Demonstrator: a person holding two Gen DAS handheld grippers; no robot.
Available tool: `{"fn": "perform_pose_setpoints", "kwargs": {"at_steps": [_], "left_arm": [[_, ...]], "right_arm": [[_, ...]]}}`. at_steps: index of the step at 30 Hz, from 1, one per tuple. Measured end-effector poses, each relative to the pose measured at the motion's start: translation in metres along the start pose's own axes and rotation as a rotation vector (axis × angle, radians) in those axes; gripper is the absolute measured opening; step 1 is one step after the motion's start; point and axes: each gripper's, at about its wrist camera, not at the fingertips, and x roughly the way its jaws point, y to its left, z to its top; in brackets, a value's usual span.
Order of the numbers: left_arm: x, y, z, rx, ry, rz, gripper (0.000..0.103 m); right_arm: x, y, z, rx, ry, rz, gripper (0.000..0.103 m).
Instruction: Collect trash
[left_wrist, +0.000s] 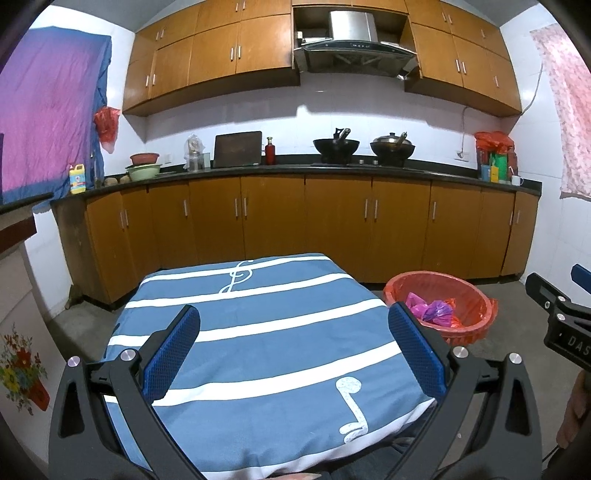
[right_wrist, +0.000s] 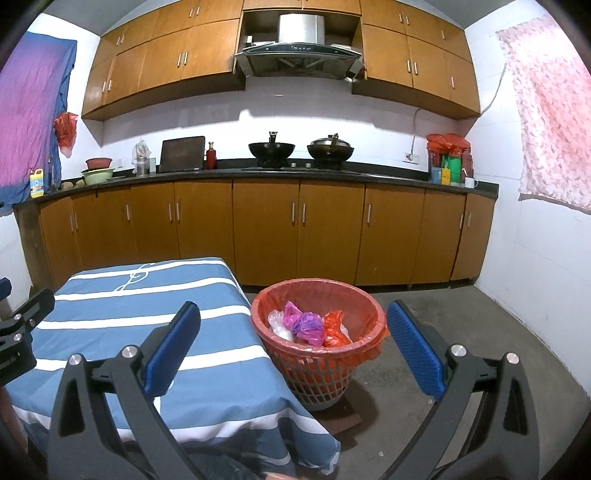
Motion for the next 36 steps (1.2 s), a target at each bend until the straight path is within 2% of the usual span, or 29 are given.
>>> {"fn": "perform_pose_setpoints", "kwargs": {"at_steps": [36], "left_arm": [[-0.005,-0.0042,0.0,-0.006,0.001,-0.003,0.101]], "right_arm": [[-0.0055,-0.0078,0.0035,0.021,-0.017,-0.011,0.099]]}}
